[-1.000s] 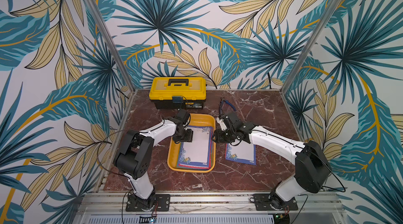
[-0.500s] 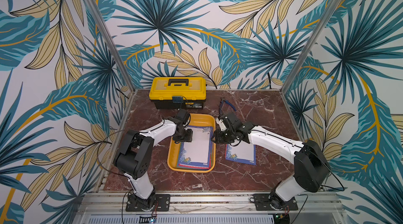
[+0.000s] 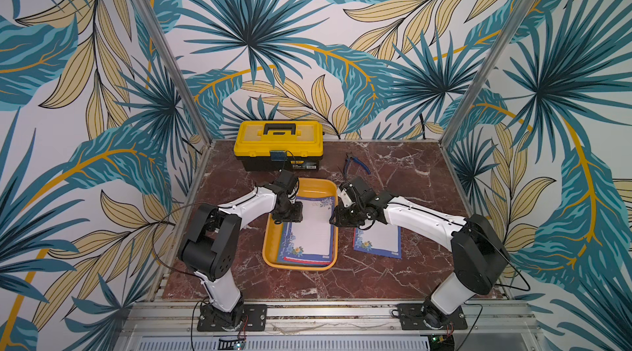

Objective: Take out the stationery paper from the storage box
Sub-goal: Pick up the stationery paper from the storage box.

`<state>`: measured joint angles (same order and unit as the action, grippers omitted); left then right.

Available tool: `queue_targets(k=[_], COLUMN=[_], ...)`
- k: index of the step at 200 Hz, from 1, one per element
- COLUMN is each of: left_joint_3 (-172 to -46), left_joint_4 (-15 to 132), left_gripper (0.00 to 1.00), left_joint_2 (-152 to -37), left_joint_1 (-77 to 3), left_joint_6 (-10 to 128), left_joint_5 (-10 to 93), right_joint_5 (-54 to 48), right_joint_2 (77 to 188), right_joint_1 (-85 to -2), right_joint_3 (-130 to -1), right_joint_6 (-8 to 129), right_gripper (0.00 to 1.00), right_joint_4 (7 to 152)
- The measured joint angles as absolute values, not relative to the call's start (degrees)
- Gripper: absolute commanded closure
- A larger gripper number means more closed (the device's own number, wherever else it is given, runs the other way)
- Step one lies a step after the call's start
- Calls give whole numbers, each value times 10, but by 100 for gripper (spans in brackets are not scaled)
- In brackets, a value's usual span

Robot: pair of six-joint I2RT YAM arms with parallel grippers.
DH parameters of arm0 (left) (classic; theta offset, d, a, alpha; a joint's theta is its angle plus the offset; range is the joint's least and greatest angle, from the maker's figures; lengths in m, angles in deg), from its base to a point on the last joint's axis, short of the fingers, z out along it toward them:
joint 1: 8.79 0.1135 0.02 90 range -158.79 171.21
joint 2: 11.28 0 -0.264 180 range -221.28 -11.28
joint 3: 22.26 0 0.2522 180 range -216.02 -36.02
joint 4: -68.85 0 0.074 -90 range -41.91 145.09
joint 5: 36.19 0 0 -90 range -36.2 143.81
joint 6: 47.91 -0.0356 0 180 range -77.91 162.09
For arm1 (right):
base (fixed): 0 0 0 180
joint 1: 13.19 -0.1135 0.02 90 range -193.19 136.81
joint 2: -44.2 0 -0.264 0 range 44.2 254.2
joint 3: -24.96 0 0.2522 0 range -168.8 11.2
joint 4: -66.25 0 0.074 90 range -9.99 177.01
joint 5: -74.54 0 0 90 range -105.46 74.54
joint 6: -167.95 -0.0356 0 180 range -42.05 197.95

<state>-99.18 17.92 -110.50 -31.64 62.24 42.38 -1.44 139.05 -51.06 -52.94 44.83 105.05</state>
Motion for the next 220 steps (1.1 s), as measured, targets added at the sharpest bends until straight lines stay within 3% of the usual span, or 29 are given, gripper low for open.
queue_targets(k=[44,84,220], left_joint_3=[-992,-1001,-1009], left_joint_4=[179,179,179], left_gripper=[53,54,54], left_joint_2=[-1105,-1105,-1104], left_joint_1=[-316,-316,-316], left_joint_6=[625,625,649], left_joint_5=[416,409,369], right_joint_5=[-8,-4,-6], right_joint_2=[1393,1396,1413], right_joint_1=[-511,-511,-511], right_joint_3=[-529,-529,-529], right_joint_6=[440,436,435], right_gripper=[78,85,85], right_joint_4=[1043,1035,1024])
